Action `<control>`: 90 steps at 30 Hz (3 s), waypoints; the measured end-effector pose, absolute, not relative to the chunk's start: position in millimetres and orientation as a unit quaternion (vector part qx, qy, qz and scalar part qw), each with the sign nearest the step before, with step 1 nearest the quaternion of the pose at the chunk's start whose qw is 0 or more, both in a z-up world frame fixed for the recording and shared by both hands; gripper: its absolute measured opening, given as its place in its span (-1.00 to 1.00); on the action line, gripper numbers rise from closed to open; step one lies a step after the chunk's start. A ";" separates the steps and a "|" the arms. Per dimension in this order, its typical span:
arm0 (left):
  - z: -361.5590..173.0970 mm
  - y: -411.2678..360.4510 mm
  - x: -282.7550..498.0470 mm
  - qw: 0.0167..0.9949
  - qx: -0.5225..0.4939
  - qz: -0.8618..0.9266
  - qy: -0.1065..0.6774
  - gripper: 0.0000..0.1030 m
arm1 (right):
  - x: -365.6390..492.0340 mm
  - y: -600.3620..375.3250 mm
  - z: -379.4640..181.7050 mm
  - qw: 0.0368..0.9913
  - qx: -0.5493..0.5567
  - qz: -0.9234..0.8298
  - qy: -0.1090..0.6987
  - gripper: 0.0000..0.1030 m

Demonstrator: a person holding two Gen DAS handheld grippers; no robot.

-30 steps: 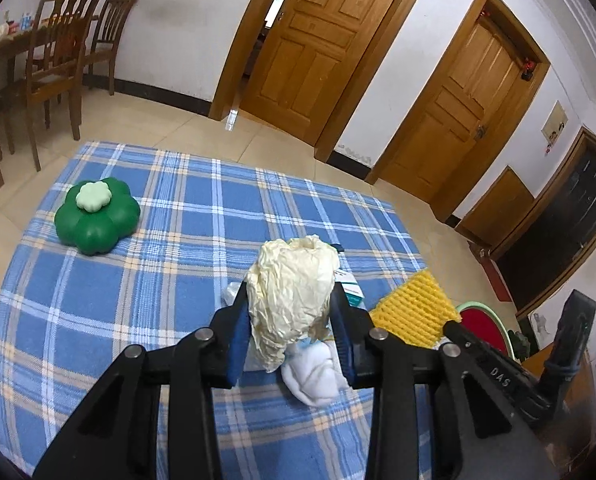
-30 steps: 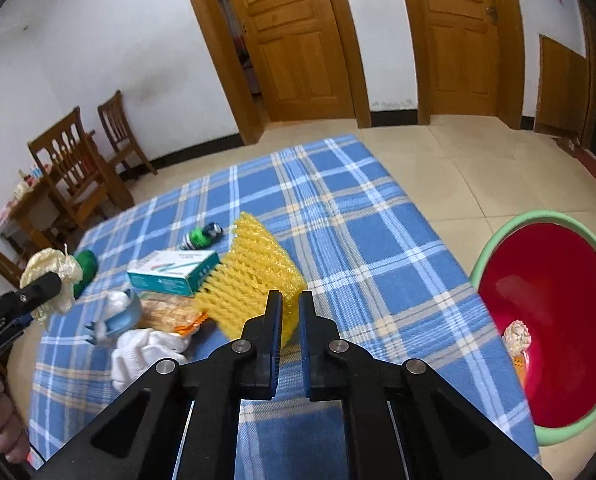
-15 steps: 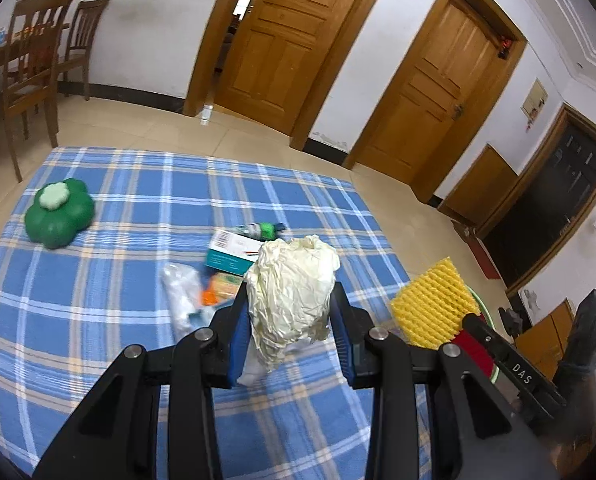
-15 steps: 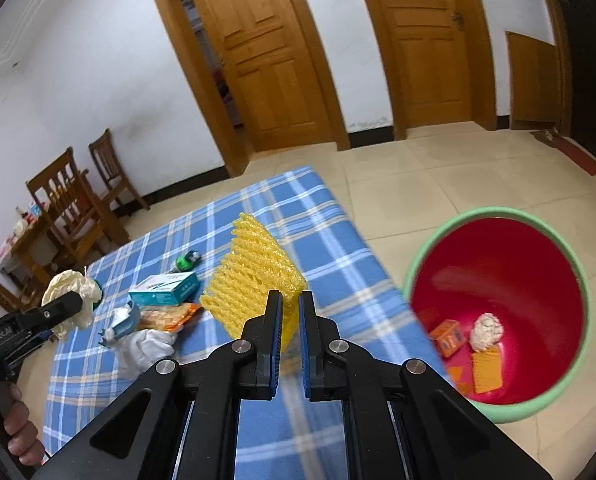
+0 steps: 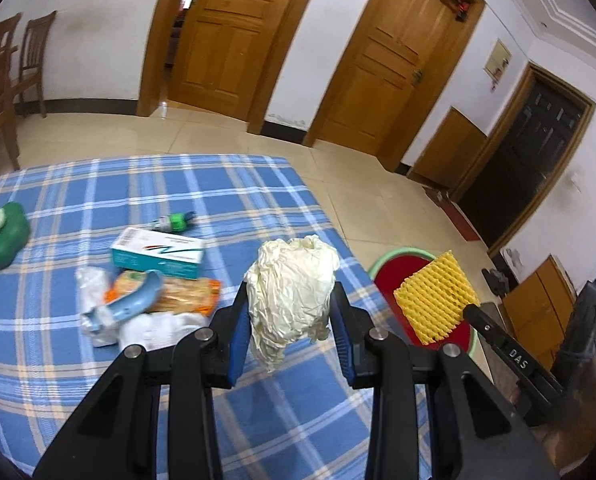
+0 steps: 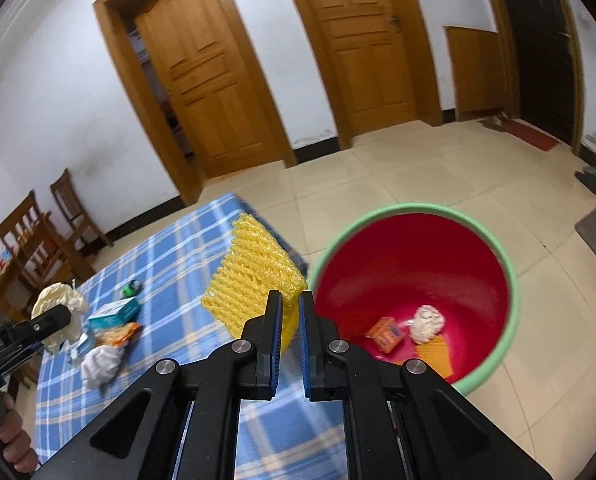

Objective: Collect trash
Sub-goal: 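Grasp the yellow foam net with the right gripper while the left gripper holds the paper, then carry the paper and foam net over the red bucket and open both grippers, then move the left gripper to the table and grasp the blue plastic piece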

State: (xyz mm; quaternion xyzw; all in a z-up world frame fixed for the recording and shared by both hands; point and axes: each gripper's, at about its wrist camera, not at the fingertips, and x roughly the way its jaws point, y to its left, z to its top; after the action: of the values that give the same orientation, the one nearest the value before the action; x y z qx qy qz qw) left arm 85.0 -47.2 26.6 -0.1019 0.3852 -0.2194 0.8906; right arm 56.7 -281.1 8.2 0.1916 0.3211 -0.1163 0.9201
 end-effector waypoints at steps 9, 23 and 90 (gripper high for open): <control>23.8 -104.6 92.0 0.881 -0.059 -0.254 0.394 -0.28 | 44.7 -322.5 -7.5 0.904 0.220 -0.169 0.325 -0.83; 2.6 -182.1 99.5 0.864 0.035 -0.293 0.408 -0.29 | 31.5 -361.9 -26.7 0.887 0.247 -0.215 0.326 -0.74; 8.2 -91.7 105.5 0.895 -0.009 -0.183 0.406 0.23 | 28.6 -335.7 -12.1 0.899 0.258 -0.162 0.316 0.13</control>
State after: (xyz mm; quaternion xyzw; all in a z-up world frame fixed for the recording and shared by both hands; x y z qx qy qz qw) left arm 105.5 -91.7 8.2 -0.0089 0.4063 -0.1826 0.8953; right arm 28.6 -335.7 -12.1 0.2579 0.3156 -0.1615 0.8988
